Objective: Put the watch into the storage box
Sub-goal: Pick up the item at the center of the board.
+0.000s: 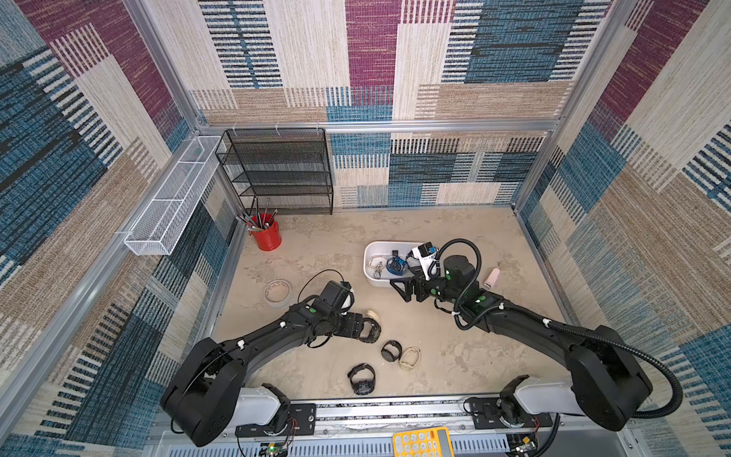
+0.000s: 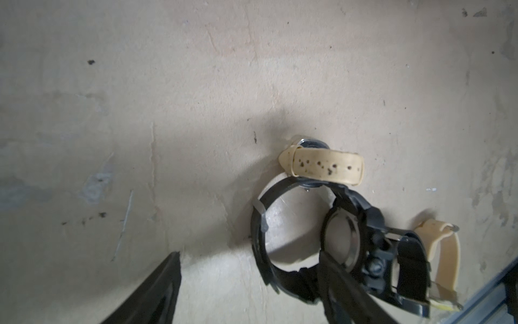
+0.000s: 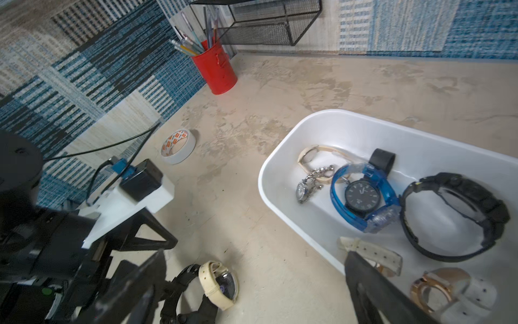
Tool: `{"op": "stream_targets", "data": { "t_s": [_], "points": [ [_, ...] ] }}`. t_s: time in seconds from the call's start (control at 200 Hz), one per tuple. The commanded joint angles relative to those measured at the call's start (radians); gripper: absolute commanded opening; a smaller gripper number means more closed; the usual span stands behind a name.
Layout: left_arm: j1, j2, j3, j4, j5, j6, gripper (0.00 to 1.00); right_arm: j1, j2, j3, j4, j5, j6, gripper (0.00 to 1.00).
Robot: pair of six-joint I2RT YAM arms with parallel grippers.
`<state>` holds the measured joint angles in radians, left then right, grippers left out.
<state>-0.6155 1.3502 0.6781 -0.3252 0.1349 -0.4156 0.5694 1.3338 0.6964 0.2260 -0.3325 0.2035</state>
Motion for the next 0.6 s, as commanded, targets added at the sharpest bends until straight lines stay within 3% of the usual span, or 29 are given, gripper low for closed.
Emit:
{"op": "stream_targets", "data": {
  "t_s": [0.0, 0.36, 0.596],
  "points": [
    [-0.005, 0.026, 0.016, 0.014, 0.010, -0.005, 0.73, 0.022, -0.020, -0.016, -0.007, -0.018, -0.035, 1.00],
    [-0.026, 0.122, 0.056, 0.006, 0.005, 0.012, 0.49, 0.050, -0.019, -0.029, -0.006, 0.009, -0.031, 1.00],
    [-0.032, 0.144, 0.067, -0.003, -0.003, 0.014, 0.27, 0.067, -0.003, -0.025, 0.001, -0.007, -0.025, 1.00]
  ]
}}
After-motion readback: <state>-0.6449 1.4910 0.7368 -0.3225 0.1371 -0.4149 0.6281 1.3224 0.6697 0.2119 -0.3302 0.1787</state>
